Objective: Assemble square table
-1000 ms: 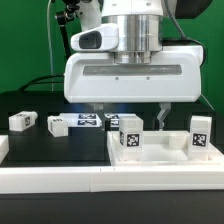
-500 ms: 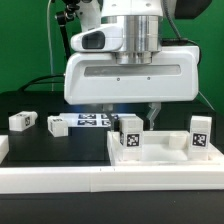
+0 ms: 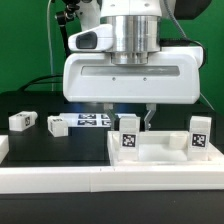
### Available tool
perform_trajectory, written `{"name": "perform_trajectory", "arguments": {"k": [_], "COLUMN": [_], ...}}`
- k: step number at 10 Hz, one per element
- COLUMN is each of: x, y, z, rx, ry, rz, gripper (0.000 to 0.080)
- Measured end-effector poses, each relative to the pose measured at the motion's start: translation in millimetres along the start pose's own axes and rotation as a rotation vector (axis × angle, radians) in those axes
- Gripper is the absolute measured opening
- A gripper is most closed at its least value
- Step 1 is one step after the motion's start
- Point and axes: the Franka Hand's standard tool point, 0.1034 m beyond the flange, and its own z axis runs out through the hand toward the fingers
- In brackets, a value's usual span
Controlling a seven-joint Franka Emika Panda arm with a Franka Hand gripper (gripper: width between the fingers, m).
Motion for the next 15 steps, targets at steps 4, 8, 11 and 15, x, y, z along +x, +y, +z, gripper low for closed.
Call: {"name": "perform_trajectory", "arguments": {"k": [4,8,11,15], "x": [1.0,0.8,-5.6,-41.9], "y": [4.6,6.6,6.3,6.4], "z": [0.1,0.0,-9.5,-28.3], "rx": [-0.005,-0.008,0.0,0.019], "ry": [0.001,-0.001,-0.001,-0.028], "rz": [0.184,0.219,0.288,0.461], "gripper": [0.0297,0.0334,0.0511,0.0647]}}
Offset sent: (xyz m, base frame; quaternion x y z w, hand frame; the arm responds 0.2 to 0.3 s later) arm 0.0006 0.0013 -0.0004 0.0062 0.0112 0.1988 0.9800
